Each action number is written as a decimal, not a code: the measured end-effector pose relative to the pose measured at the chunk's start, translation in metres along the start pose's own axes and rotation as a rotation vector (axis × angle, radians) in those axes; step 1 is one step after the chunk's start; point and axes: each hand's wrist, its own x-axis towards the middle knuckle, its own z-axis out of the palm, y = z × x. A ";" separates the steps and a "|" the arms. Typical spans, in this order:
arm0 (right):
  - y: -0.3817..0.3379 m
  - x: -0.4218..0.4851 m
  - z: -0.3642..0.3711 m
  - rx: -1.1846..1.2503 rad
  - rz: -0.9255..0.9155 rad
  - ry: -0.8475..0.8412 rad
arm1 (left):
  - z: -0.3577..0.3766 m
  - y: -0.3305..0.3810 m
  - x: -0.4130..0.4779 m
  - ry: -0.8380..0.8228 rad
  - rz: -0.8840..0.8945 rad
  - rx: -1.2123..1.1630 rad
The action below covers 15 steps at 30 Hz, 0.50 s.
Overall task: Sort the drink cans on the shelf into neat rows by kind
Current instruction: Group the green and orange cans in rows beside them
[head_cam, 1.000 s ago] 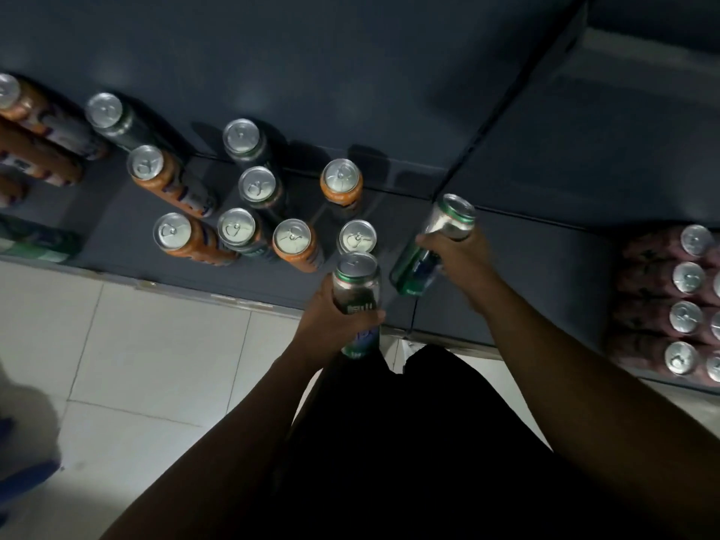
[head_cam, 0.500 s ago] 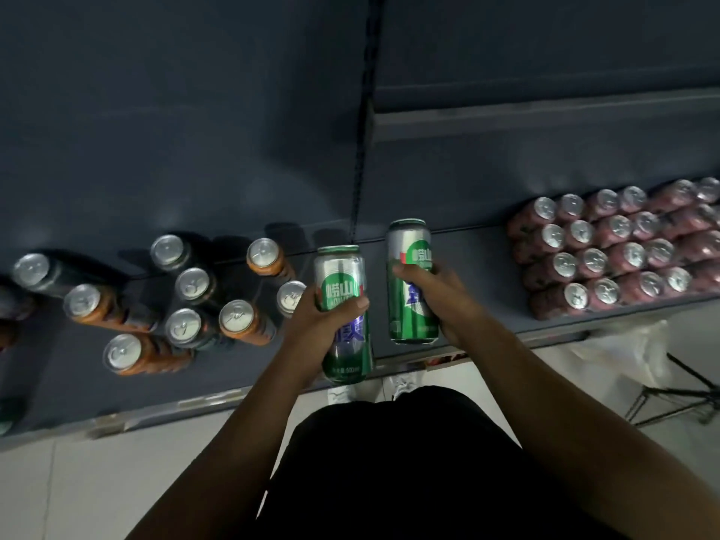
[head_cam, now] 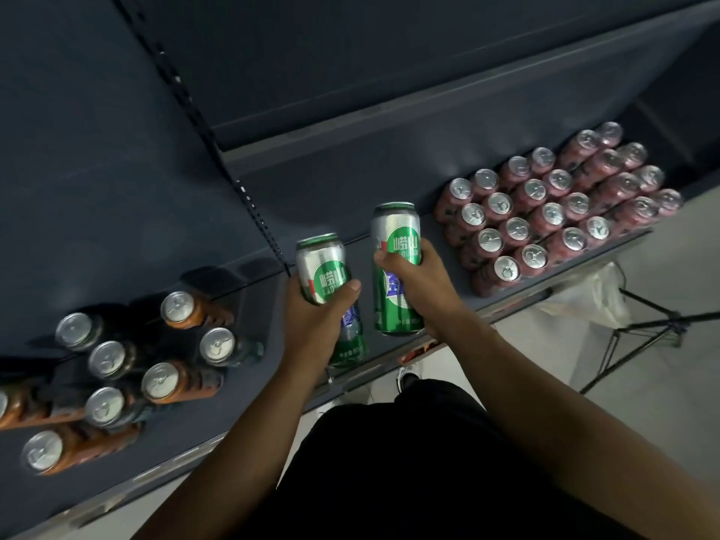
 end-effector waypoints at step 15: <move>-0.021 0.119 -0.097 -0.221 -0.115 -0.083 | 0.130 0.007 0.084 0.093 0.029 0.105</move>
